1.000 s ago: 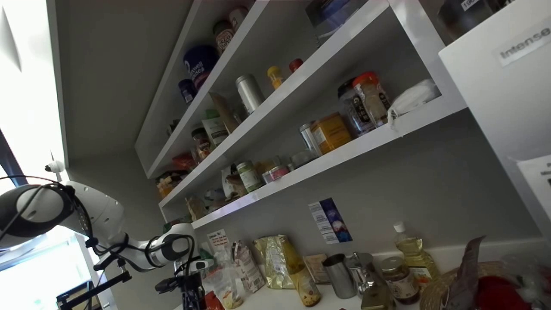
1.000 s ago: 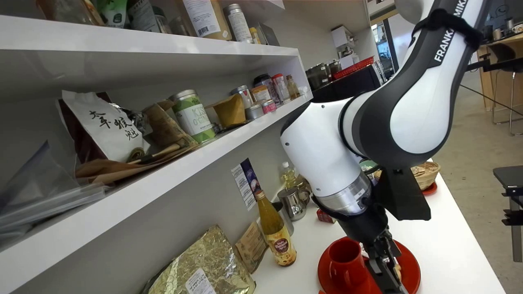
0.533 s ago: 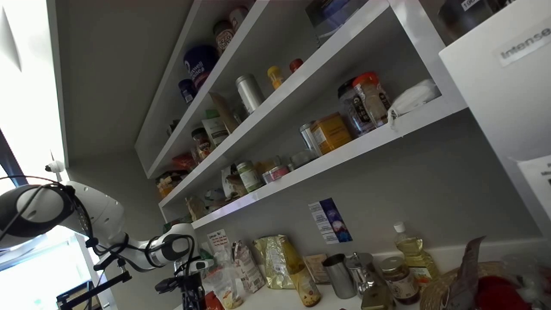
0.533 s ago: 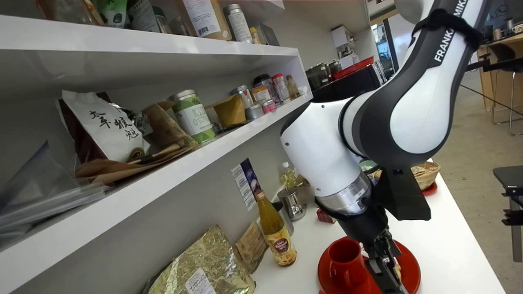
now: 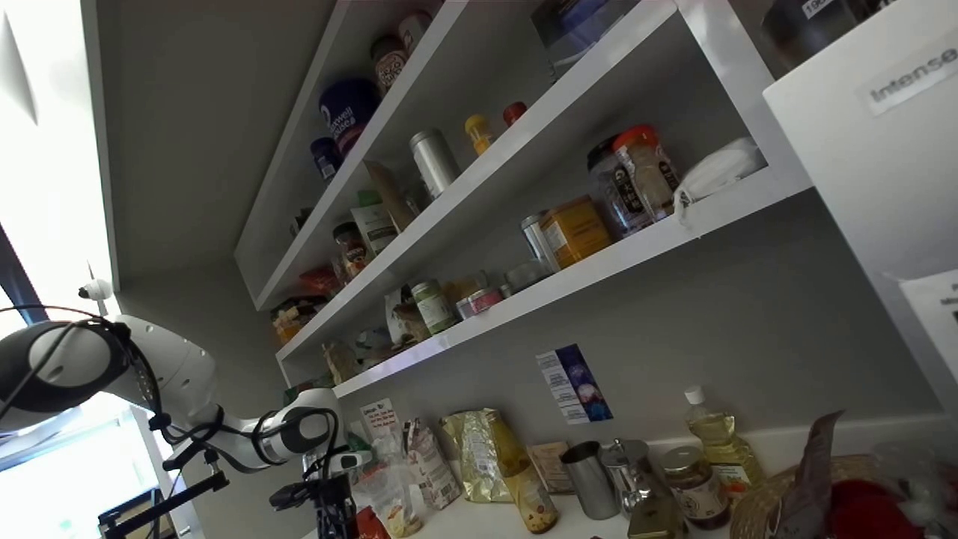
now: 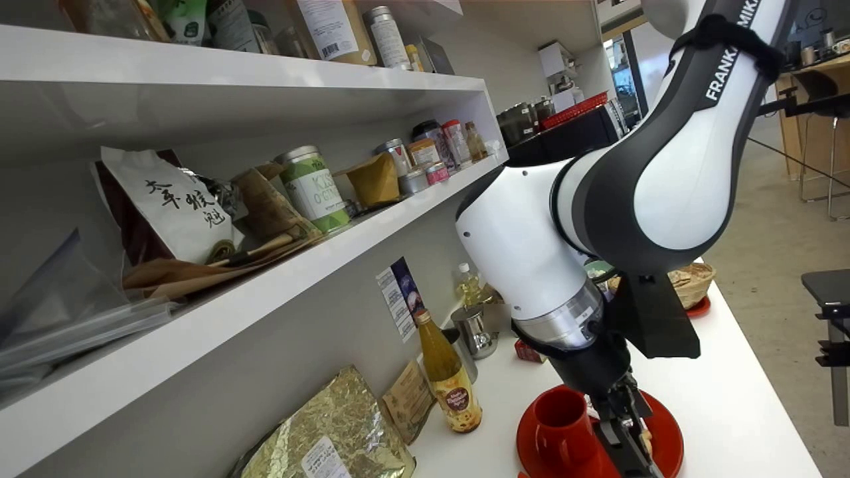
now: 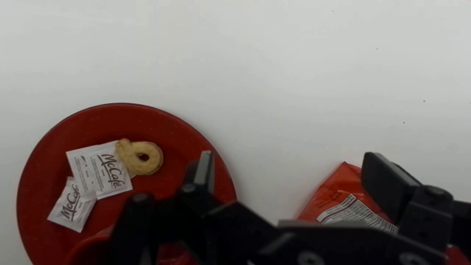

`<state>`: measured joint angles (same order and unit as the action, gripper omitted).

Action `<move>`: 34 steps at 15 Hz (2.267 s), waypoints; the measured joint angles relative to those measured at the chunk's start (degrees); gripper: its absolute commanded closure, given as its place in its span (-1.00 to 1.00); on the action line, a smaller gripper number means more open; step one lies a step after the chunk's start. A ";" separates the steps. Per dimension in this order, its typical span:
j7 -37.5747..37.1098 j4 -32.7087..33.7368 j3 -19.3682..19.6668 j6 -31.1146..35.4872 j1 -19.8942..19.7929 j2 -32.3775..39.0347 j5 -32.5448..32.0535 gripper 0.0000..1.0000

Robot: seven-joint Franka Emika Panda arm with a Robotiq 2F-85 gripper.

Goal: Put the orange packet on the right side of the bottom shelf

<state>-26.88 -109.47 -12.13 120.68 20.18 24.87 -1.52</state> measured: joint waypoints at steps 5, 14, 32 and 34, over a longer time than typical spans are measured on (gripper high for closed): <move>-2.06 -0.30 0.87 1.90 1.61 0.12 -3.30 -1.00; -11.04 -1.58 1.61 13.63 11.69 5.66 -11.27 -1.00; -43.40 1.00 21.65 30.92 34.20 13.67 -48.53 -1.00; -46.15 1.50 22.02 30.88 33.97 13.97 -51.23 -0.99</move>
<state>-73.03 -107.97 9.89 151.56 54.15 38.84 -52.75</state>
